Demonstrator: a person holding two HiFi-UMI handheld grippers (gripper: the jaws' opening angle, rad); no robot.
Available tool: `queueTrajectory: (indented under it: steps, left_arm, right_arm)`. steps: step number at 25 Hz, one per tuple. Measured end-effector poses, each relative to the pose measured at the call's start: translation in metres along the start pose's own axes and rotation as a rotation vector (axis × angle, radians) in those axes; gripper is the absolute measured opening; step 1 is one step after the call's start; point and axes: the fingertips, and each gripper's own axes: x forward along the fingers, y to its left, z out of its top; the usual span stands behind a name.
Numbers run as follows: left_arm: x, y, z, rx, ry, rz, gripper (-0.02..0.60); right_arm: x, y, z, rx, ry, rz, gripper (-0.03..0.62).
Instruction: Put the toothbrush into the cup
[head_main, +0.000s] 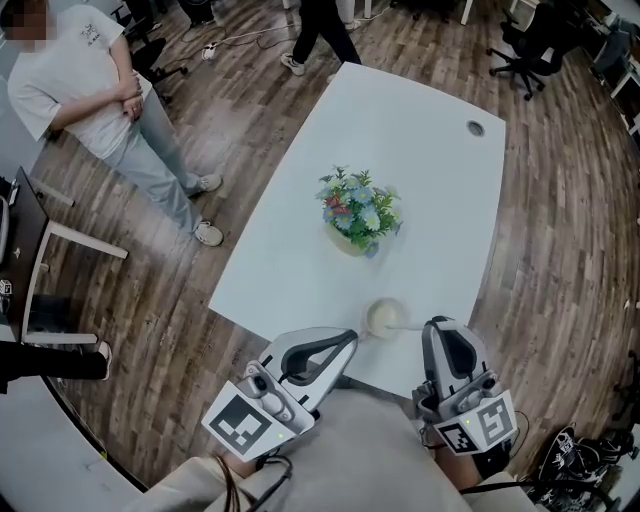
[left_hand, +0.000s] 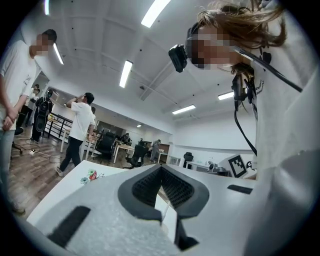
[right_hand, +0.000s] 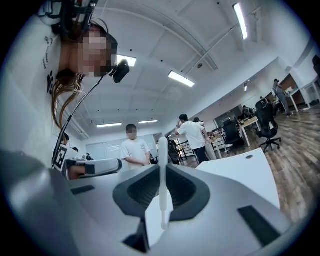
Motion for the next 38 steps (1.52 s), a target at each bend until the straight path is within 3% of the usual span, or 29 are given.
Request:
queueTrajectory:
  steps: [13,38]
  left_arm:
    - [0.011,-0.003,-0.022,-0.013,0.019,-0.017,0.008]
    - [0.03,0.004,-0.071,-0.07,0.11,-0.044,0.008]
  right_arm:
    - [0.01,-0.023,-0.05,-0.005,0.056,0.012,0.049]
    - [0.021,-0.035,-0.084,-0.001,0.121,0.011,0.049]
